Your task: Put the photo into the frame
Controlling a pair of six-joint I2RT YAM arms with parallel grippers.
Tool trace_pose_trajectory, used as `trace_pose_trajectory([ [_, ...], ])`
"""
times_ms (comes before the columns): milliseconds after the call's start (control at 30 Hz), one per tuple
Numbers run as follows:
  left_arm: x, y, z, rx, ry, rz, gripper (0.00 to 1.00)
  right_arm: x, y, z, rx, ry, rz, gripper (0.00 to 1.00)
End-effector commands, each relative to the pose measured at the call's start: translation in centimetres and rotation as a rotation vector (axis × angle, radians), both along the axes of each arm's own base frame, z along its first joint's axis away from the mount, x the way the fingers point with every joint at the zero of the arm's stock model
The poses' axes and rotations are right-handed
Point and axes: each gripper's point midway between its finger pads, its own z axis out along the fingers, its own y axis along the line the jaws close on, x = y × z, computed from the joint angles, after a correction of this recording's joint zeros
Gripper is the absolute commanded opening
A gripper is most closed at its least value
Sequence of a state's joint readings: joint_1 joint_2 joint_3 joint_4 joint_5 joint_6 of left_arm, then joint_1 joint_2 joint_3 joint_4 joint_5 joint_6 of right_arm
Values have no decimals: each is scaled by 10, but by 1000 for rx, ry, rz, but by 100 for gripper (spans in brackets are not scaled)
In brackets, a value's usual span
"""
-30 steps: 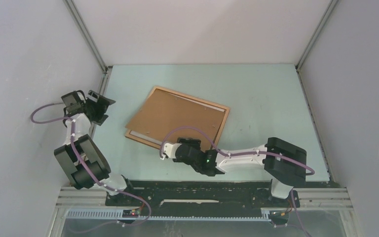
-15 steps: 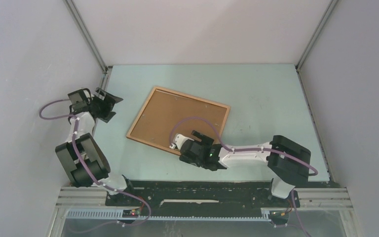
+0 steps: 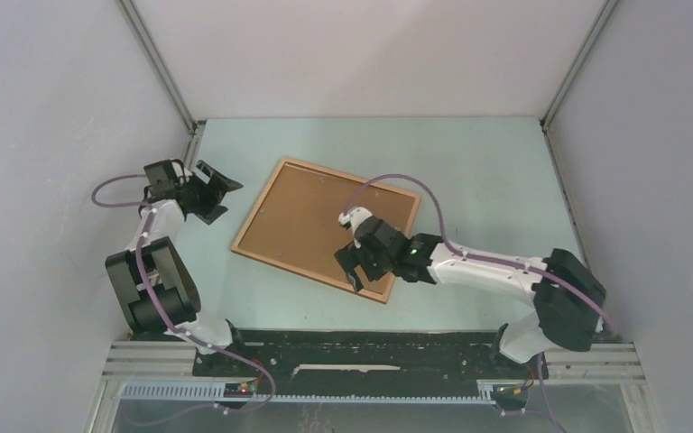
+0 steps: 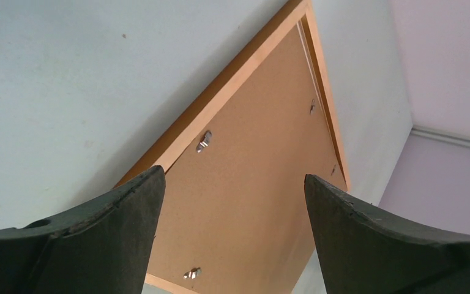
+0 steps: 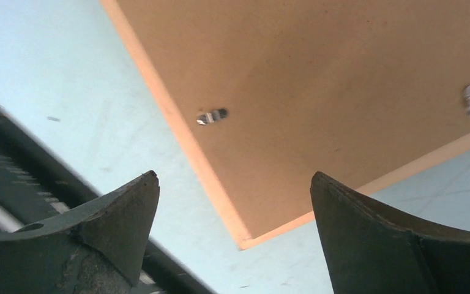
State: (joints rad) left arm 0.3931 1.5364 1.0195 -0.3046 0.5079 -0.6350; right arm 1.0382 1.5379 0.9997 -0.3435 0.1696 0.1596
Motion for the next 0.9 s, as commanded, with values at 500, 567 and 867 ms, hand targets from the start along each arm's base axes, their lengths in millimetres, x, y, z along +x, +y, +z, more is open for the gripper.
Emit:
trace_pose_trajectory([
  [500,8,-31,-1,40,-1,-167,90,-37,-24,9,69,191,-204,83],
  [567,8,-31,-2,47,1,-165,90,-30,-17,9,-46,97,-157,88],
  [867,8,-32,0,46,-2,-168,90,1,50,-7,-292,-93,20,87],
])
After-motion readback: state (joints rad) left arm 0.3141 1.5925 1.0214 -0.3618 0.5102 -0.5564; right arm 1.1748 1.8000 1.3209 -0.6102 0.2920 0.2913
